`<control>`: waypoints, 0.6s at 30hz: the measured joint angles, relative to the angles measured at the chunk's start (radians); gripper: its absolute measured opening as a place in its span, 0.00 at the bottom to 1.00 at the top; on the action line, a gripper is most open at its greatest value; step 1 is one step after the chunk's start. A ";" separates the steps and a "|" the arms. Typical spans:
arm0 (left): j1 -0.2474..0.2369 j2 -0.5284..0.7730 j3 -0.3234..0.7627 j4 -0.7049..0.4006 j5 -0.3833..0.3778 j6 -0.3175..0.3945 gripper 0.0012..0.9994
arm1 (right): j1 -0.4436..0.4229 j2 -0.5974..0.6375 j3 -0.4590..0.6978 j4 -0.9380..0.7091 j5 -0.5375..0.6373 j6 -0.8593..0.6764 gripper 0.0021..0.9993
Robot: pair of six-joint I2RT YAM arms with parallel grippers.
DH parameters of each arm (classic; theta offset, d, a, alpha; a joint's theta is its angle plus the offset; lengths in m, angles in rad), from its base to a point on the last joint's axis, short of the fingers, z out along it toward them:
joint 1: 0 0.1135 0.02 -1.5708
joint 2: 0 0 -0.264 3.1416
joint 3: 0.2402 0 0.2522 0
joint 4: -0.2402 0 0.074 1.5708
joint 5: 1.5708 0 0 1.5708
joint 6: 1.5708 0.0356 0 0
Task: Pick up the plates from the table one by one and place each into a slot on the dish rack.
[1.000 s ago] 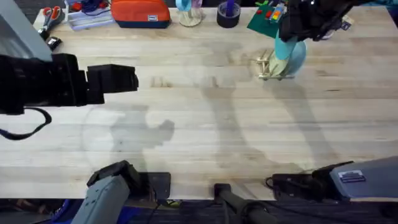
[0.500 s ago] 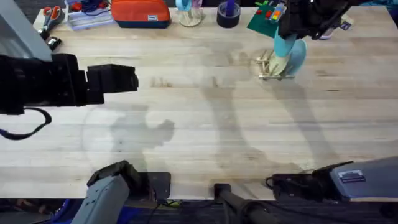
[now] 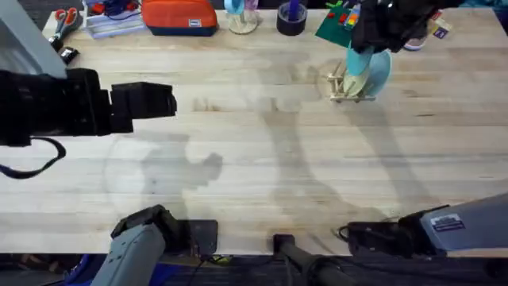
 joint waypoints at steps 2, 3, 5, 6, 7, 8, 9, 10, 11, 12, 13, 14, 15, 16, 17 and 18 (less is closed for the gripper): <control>0.000 0.000 0.000 0.000 0.000 0.000 0.99 | 0.000 0.019 0.000 0.001 0.000 0.000 0.03; 0.000 0.000 0.000 0.000 0.000 0.000 0.99 | 0.000 0.029 0.000 0.003 0.000 0.000 0.03; 0.000 0.000 0.000 0.000 0.000 0.000 0.99 | 0.000 0.044 0.000 0.007 0.000 0.000 0.03; 0.000 0.000 0.000 0.000 0.000 0.000 0.99 | 0.000 0.048 0.000 0.010 0.000 0.000 0.03; 0.000 0.000 0.000 0.000 0.000 0.000 0.99 | 0.000 0.051 0.000 0.012 0.000 0.000 0.03; 0.000 0.000 0.000 0.000 0.000 0.000 0.99 | 0.000 0.052 0.000 0.014 0.000 0.000 0.03; 0.000 0.000 0.000 0.000 0.000 0.000 0.99 | 0.000 0.052 0.000 0.015 0.000 0.000 0.03; 0.000 0.000 0.000 0.000 0.000 0.000 0.99 | 0.000 0.052 0.000 0.017 0.000 0.000 0.03; 0.000 0.000 0.000 0.000 0.000 0.000 0.99 | 0.000 0.052 0.000 0.018 0.000 0.000 0.03; 0.000 0.000 0.000 0.000 0.000 0.000 0.99 | 0.000 0.052 0.000 0.018 0.001 0.000 0.03; 0.000 0.000 0.000 0.000 0.000 0.000 0.99 | 0.000 0.052 0.000 0.018 0.004 0.000 0.03; 0.000 0.000 0.000 0.000 0.000 0.000 0.99 | 0.000 0.052 0.000 0.018 0.009 0.000 0.03; 0.000 0.000 0.000 0.000 0.000 0.000 0.99 | 0.000 0.052 0.000 0.018 0.014 0.000 0.03; 0.000 0.000 0.000 0.000 0.000 0.000 0.99 | 0.000 0.052 0.000 0.018 0.018 0.000 0.03; 0.000 0.000 0.000 0.000 0.000 0.000 0.99 | 0.000 0.052 0.000 0.018 0.021 0.000 0.03; 0.000 0.000 0.000 0.000 0.000 0.000 0.99 | 0.000 0.052 0.000 0.018 0.023 0.000 0.03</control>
